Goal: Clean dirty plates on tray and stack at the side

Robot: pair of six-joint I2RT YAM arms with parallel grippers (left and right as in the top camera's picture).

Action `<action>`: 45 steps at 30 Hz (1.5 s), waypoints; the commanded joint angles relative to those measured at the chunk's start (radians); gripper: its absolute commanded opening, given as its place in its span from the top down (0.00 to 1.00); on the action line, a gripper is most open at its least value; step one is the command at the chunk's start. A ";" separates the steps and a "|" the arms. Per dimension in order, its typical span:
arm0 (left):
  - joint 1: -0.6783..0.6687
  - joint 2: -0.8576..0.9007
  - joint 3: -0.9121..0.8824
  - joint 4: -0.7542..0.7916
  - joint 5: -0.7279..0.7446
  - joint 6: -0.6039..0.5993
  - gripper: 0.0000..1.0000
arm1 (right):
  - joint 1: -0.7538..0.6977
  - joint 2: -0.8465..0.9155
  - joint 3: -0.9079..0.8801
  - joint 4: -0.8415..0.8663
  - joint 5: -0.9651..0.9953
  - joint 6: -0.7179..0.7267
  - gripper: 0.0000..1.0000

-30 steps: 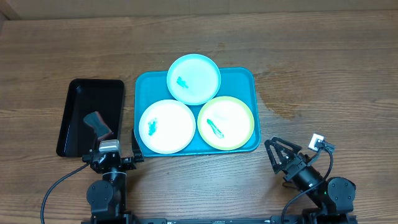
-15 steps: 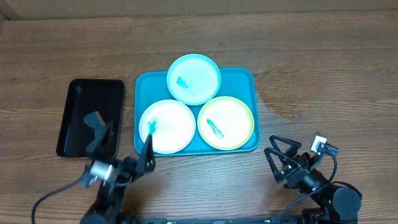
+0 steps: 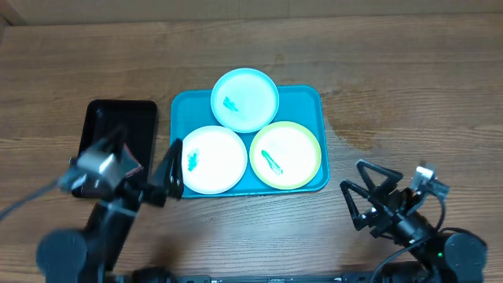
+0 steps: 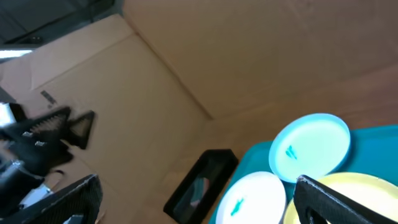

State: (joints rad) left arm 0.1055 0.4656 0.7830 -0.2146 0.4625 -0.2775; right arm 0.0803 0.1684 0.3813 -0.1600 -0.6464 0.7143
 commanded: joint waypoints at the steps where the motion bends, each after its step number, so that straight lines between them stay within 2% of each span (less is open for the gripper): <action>1: 0.006 0.113 0.041 -0.021 0.117 0.051 0.00 | 0.004 0.106 0.168 -0.121 0.020 -0.165 0.00; 3: 0.006 0.183 0.123 -0.103 0.123 0.051 0.00 | 0.004 0.191 0.287 -0.266 0.023 -0.265 0.00; 5: 0.006 0.274 0.242 -0.261 0.034 0.046 0.00 | 0.004 0.282 0.405 -0.412 0.038 -0.343 0.01; 9: 0.006 0.512 0.517 -0.663 -0.292 0.099 0.00 | 0.004 0.507 0.667 -0.752 0.093 -0.484 0.00; 11: 0.006 0.624 0.611 -0.772 -0.434 0.106 0.00 | 0.004 0.610 0.777 -0.901 0.111 -0.535 0.00; 14: 0.015 0.748 0.673 -0.827 -0.503 0.076 0.00 | 0.004 0.750 0.889 -1.041 0.102 -0.551 0.00; 19: 0.063 0.905 0.672 -0.838 -0.476 -0.019 0.00 | 0.004 0.910 0.915 -1.064 -0.084 -0.551 0.00; 25: 0.158 1.071 0.672 -0.847 -0.456 -0.044 0.00 | 0.020 1.081 0.915 -1.125 -0.089 -0.566 0.00; 34: 0.248 1.263 0.672 -0.856 -0.473 -0.036 0.00 | 0.169 1.249 0.915 -1.126 0.003 -0.557 0.00; 38: 0.251 1.335 0.667 -0.861 -0.473 -0.036 0.12 | 0.256 1.259 0.915 -1.074 0.011 -0.554 0.00; 45: 0.259 1.474 0.661 -0.860 -0.473 -0.033 0.13 | 0.388 1.259 0.915 -1.030 0.197 -0.420 0.00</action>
State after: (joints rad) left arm 0.3553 1.8866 1.4391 -1.0733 0.0021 -0.3084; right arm 0.4374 1.4334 1.2774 -1.1961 -0.5545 0.2264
